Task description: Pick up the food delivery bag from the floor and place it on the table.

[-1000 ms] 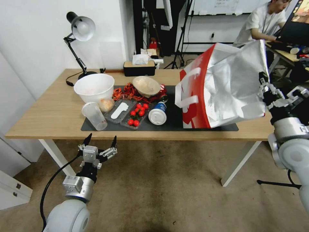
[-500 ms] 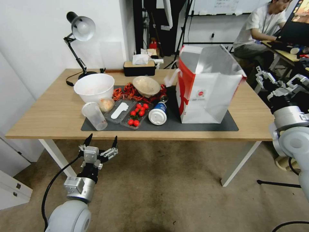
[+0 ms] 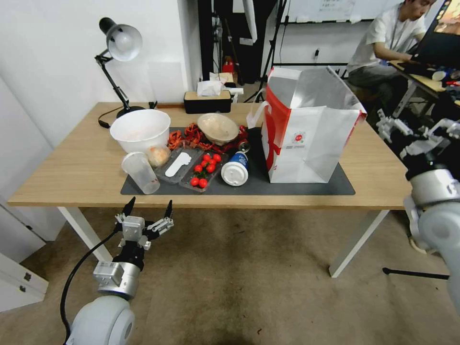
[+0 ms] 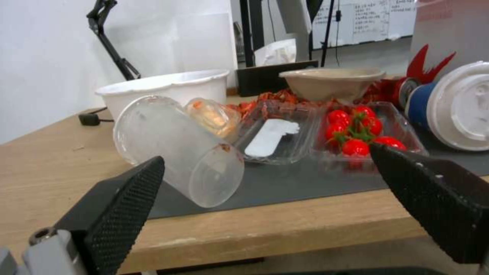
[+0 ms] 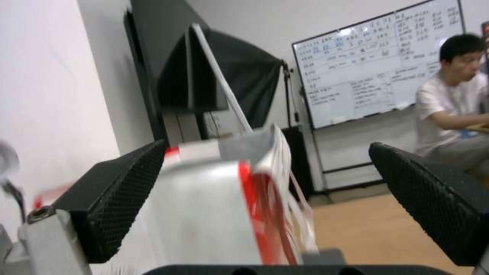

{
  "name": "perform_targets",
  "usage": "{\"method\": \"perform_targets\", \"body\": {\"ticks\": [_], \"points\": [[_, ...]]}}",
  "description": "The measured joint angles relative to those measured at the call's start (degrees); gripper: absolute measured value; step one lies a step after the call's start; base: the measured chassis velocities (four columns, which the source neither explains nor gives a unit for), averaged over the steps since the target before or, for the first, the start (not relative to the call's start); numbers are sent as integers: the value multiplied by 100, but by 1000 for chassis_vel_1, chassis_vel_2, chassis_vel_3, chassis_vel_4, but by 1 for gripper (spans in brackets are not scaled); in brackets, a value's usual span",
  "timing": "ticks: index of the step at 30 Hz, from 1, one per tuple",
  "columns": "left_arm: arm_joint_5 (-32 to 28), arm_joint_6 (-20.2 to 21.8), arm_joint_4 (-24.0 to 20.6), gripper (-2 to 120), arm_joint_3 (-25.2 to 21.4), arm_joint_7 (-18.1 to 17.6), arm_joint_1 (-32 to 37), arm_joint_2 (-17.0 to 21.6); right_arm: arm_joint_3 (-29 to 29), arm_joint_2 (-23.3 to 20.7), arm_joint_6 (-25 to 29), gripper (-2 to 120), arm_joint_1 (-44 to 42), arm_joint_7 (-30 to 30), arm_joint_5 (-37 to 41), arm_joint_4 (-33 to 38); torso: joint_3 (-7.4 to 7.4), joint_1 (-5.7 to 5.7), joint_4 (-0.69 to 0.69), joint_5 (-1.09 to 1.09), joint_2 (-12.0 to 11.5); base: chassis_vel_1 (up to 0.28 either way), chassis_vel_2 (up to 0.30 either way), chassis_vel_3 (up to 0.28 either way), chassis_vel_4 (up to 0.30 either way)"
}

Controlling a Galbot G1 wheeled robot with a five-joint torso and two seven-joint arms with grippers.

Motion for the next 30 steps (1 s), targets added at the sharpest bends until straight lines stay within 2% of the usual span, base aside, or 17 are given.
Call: {"method": "perform_targets", "body": {"ticks": [4,8,13,16,20,23,30], "points": [[-18,-94,71,100,-32,5,-15,36,-7,696,-30,100,-628,-190,-1215,483,0,0,-1,2,0,0,0,0,0],[-17,-162,92,100,-46,-1,13,61,-92,1036,70,100,-808,-413,-1684,559,0,0,0,1,0,0,0,0,0],[-17,-267,158,100,-52,-24,19,55,-233,1344,240,100,-987,-617,-2252,425,0,0,1,0,0,0,0,0,0],[-27,-316,211,100,-79,-32,16,56,-315,1530,582,100,-1134,-729,-2734,74,0,0,0,3,-1,0,0,0,0],[-33,-332,240,100,-90,-35,3,57,-358,1669,771,100,-1244,-807,-2940,-87,0,0,0,2,-1,0,0,0,0],[-34,-354,302,100,-71,-38,-33,22,-459,1978,1078,100,-1391,-924,-3264,-268,0,0,0,2,-1,0,0,0,0],[-29,-429,413,100,-57,-36,-72,28,-570,2379,1423,100,-1537,-1017,-3583,-502,0,0,0,1,0,0,0,0,0]]}}
